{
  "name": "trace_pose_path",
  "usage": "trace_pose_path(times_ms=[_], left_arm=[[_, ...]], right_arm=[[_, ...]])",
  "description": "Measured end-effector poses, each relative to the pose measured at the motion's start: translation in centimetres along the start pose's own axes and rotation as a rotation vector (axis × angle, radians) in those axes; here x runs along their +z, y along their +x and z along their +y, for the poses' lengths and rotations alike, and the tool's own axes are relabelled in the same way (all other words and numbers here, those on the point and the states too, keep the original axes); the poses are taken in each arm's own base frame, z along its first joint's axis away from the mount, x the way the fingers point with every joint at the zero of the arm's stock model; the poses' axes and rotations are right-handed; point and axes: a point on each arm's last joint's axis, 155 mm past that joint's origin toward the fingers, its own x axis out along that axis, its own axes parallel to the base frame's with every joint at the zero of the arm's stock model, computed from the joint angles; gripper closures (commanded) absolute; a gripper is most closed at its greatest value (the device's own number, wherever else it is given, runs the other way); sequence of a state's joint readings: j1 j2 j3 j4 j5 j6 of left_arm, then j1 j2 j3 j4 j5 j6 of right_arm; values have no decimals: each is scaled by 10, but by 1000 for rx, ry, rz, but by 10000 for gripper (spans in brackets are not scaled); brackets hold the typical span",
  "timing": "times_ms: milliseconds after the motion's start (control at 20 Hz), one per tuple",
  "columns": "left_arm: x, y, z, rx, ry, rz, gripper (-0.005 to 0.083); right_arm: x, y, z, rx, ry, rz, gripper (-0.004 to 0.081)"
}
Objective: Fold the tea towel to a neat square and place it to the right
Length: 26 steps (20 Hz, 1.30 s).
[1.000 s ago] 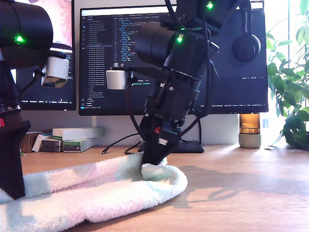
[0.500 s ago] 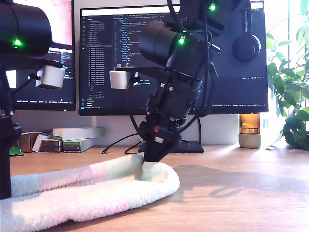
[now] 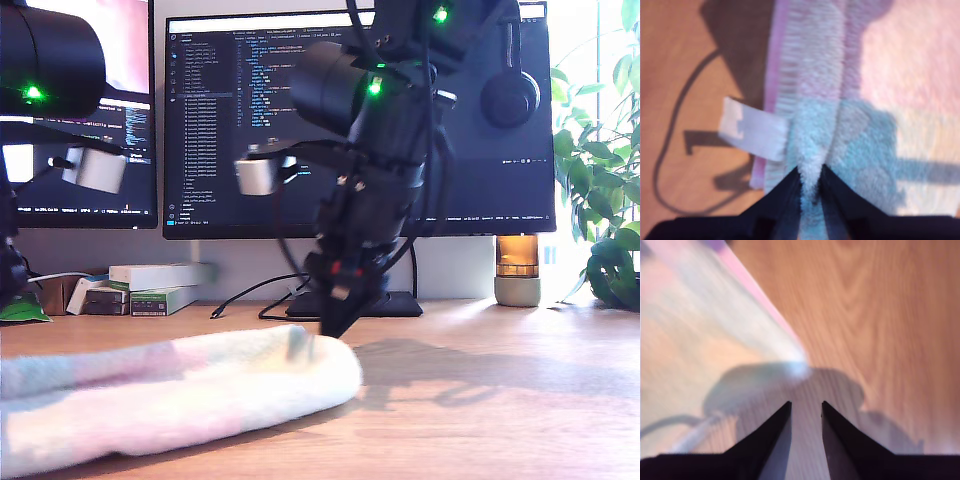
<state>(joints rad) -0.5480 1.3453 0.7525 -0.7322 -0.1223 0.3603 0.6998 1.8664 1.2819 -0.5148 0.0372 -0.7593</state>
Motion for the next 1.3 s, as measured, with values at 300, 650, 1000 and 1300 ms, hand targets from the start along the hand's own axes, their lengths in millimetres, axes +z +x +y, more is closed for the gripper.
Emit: trace_pose_path(times_ms=[300, 650, 1000, 1300], left_arm=[[20, -14, 16, 29, -27, -54, 675], [31, -26, 37, 87, -51, -83, 517], [24, -27, 64, 176, -99, -67, 701], [42, -36, 39, 13, -221, -182, 793]], right_arm=[[15, -25, -28, -23, 33, -17, 613], [13, -27, -21, 12, 45, -6, 612], [14, -28, -17, 37, 72, -12, 622], [27, -35, 16, 256, 189, -120, 781]])
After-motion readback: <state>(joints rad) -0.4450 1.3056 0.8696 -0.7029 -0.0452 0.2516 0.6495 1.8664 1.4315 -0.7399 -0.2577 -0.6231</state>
